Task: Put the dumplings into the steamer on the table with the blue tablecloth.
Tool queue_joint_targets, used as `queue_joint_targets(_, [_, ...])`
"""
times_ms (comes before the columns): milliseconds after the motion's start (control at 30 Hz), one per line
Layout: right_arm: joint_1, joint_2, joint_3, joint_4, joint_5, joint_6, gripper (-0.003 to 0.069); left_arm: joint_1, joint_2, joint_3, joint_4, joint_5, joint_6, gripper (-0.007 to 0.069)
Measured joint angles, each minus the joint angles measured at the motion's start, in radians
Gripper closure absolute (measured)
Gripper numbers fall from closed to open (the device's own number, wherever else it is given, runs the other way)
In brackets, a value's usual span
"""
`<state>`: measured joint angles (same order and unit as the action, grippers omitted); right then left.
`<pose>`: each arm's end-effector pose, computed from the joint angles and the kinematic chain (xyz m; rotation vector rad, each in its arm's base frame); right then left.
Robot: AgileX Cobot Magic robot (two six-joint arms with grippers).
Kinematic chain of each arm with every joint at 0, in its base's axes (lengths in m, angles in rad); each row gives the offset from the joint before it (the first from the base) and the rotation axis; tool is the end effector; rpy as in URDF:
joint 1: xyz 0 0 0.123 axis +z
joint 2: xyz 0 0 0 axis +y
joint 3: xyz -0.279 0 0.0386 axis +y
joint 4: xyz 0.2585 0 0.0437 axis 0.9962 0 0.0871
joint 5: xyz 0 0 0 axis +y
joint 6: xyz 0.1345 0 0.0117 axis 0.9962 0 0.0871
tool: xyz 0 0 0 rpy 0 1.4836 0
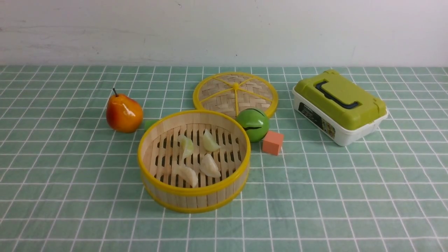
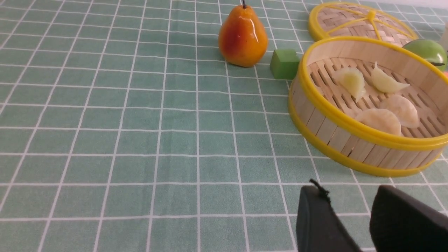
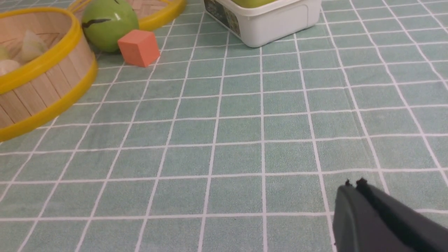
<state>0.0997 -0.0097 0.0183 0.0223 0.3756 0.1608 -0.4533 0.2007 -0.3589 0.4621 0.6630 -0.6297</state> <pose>0.1079 0.0119 0.1608 0.0709 1.8713 0.2018 0.1097 -0.0122 0.2540 0.0054 1.9263 -0.2068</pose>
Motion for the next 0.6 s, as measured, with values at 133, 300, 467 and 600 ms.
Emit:
queue_joint_targets(133, [0.0, 0.0, 0.0, 0.0, 0.0, 0.0, 0.0672, 0.0, 0.0, 0.0, 0.0, 0.0, 0.0, 0.0393])
queue_joint_targets(300, [0.0, 0.0, 0.0, 0.0, 0.0, 0.0, 0.0669, 0.0, 0.0, 0.001, 0.0, -0.001, 0.0, 0.0389])
queue_joint_targets(467, [-0.001, 0.0, 0.0, 0.001, 0.001, 0.0, 0.0662, 0.015, -0.06, 0.058, 0.051, -0.031, 0.0, 0.039])
queue_joint_targets(600, [-0.001, 0.0, 0.0, 0.002, 0.001, 0.0, 0.066, 0.106, -0.195, 0.133, 0.137, -0.102, -0.019, 0.0391])
